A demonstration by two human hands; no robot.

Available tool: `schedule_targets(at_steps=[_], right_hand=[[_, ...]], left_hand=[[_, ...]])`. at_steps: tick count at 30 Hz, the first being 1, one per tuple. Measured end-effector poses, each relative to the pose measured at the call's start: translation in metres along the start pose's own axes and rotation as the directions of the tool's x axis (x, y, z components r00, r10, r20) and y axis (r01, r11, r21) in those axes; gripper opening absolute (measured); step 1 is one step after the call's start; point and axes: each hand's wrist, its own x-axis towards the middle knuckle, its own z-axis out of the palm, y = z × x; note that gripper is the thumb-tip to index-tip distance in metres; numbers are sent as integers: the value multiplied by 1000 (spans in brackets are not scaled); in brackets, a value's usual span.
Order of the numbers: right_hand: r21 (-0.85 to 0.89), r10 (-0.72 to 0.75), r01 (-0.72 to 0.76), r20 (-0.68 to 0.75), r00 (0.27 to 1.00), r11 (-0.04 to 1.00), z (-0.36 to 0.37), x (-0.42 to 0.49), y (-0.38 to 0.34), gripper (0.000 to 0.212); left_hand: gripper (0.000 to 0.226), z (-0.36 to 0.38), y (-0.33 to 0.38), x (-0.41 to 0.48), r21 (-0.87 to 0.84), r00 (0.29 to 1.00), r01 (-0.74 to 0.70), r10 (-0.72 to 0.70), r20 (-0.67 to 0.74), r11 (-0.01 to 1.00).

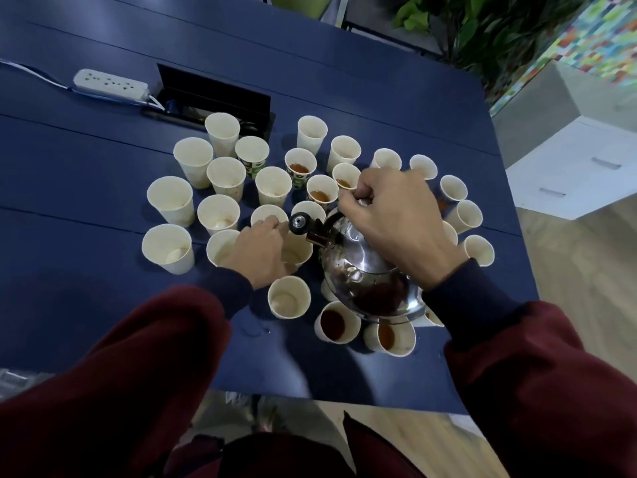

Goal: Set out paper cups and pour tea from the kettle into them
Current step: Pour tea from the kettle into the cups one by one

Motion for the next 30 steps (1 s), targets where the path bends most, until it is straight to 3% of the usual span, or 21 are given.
schedule_targets(at_steps=[6, 10, 30], right_hand=[[-119, -25, 27, 18, 1000, 993, 1, -8, -8, 36], [-126, -73, 78, 40, 997, 989, 3, -6, -6, 34], [-74, -207, 214, 88, 974, 974, -1, -3, 21, 32]], left_hand=[[54, 11, -5, -6, -216, 999, 35, -37, -4, 976], [62, 10, -4, -5, -282, 999, 35, -43, -20, 959], [51, 15, 9, -9, -227, 989, 135, -146, -32, 964]])
